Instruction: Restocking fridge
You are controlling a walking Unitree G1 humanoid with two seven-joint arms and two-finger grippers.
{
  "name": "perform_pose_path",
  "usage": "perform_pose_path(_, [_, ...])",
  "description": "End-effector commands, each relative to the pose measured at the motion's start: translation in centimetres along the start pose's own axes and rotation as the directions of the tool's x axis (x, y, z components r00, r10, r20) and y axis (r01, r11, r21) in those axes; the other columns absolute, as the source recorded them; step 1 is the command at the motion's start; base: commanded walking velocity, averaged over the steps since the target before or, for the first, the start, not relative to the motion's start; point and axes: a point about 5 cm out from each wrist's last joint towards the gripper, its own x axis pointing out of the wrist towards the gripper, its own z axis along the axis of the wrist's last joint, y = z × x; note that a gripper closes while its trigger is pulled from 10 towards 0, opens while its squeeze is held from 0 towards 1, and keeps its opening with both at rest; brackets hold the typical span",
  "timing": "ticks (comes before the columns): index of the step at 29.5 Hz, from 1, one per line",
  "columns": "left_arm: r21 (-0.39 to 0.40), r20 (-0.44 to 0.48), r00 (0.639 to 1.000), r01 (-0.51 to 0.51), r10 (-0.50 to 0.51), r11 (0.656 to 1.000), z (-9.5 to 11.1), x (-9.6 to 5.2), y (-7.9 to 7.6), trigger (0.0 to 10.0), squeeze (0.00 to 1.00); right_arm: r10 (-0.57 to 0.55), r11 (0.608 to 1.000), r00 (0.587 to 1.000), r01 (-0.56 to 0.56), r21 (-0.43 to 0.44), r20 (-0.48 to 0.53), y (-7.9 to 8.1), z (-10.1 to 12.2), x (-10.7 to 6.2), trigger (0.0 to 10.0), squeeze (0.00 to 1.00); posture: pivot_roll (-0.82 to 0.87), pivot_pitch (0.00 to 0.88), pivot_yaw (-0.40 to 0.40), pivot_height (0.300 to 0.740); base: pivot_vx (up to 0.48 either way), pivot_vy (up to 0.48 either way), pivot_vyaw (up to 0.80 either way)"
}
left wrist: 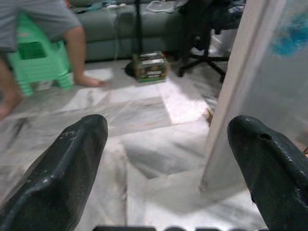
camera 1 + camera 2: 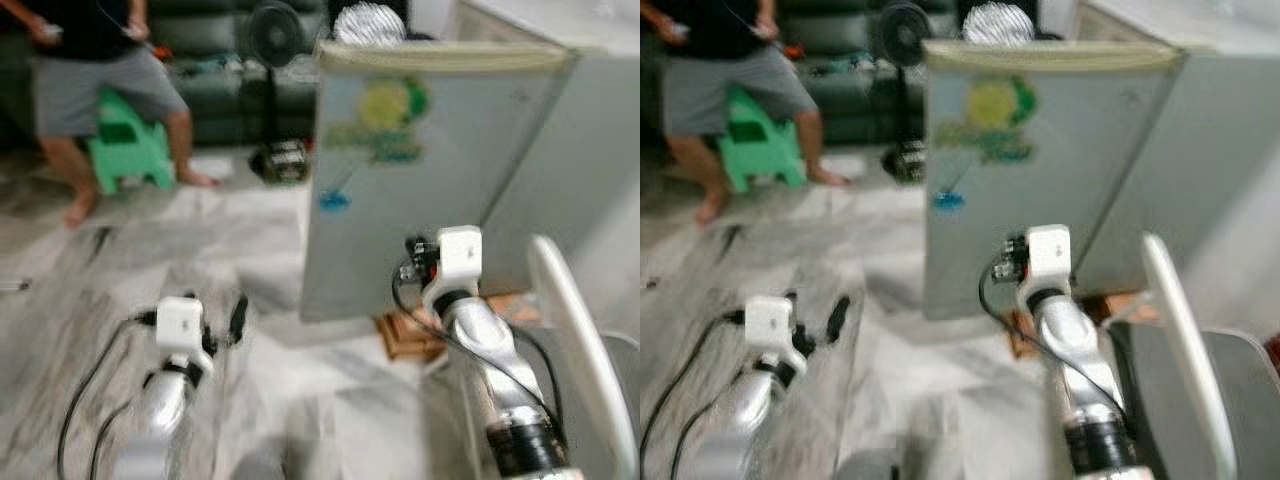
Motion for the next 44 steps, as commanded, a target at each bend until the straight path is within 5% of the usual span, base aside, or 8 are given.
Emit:
perform_pose_path(1, [-0.018, 0.032, 0.998, 0.057, -0.056, 0.998, 0.6, 0.6, -1.6, 10.0, 0.00, -0.039, 0.999, 0.999, 0.039, -0.011, -0.007, -1.2, -0.3, -0.1, 10.0, 0.00, 0.07, 0.000, -0.034, 0.740, 0.472, 0.000, 0.00])
perform_pose_path(8, [-0.021, 0.028, 0.998, 0.057, -0.056, 0.998, 0.5, 0.6, -1.6, 10.0, 0.00, 0.080, 0.995, 0.995, -0.083, 0.048, 0.058, 1.5, 1.1, 1.2, 10.0, 0.00, 0.08, 0.000, -0.038, 0.740, 0.472, 0.000, 0.00])
perform_pose_path(23, [-0.020, 0.024, 0.998, 0.056, -0.055, 0.998, 0.4, 0.4, -1.6, 10.0, 0.00, 0.143, 0.986, 0.988, -0.148, 0.078, 0.062, 2.1, 1.3, 1.6, 10.0, 0.00, 0.09, 0.000, -0.041, 0.740, 0.472, 0.000, 0.00])
perform_pose_path(34, [-0.011, 0.024, 0.998, 0.053, -0.052, 0.999, 0.4, 0.3, -1.5, 10.0, 0.00, 0.381, 0.915, 0.919, -0.390, 0.107, 0.099, 5.0, 1.8, 1.0, 10.0, 0.00, 0.10, 0.000, -0.041, 0.740, 0.472, 0.000, 0.29])
perform_pose_path(44, [-0.004, 0.022, 0.999, 0.045, -0.045, 0.999, 0.5, 0.2, -1.4, 10.0, 0.00, 0.441, 0.889, 0.892, -0.449, 0.093, 0.093, 5.8, 1.4, 0.6, 10.0, 0.00, 0.10, 0.000, -0.041, 0.740, 0.472, 0.000, 0.79])
